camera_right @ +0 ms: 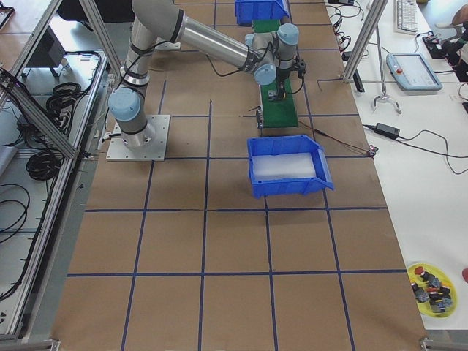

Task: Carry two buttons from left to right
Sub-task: 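Lower the right gripper onto the yellow button at the belt's far end and grasp it, then carry the yellow button with the right gripper into the empty blue bin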

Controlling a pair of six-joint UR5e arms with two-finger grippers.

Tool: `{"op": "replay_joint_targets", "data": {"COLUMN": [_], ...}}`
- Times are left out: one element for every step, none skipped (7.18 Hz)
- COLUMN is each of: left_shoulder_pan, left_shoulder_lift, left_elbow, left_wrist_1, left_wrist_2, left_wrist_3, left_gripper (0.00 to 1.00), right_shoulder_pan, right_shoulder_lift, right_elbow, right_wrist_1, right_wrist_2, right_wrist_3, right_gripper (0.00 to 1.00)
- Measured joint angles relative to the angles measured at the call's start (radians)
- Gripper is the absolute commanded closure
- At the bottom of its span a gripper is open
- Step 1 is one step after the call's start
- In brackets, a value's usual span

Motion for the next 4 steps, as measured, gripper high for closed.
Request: {"op": "replay_joint_targets", "data": {"left_shoulder_pan": [0.000, 0.000, 0.000, 0.000], "left_shoulder_lift": [0.000, 0.000, 0.000, 0.000], "left_elbow": [0.000, 0.001, 0.002, 0.002], "left_wrist_1": [0.000, 0.000, 0.001, 0.001], "left_wrist_2": [0.000, 0.000, 0.000, 0.000], "left_wrist_3": [0.000, 0.000, 0.000, 0.000], "left_gripper": [0.00, 0.00, 0.00, 0.00], "right_shoulder_pan": [0.000, -0.001, -0.003, -0.007], "right_shoulder_lift": [0.002, -0.001, -0.007, -0.018], "right_elbow": [-0.001, -0.004, -0.008, -0.011], "right_wrist_1": [0.012, 0.025, 0.033, 0.037], "right_wrist_2": [-0.015, -0.038, -0.053, -0.060], "right_wrist_3": [-0.015, -0.030, -0.043, -0.050], "right_gripper": [0.97, 0.97, 0.97, 0.97]}}
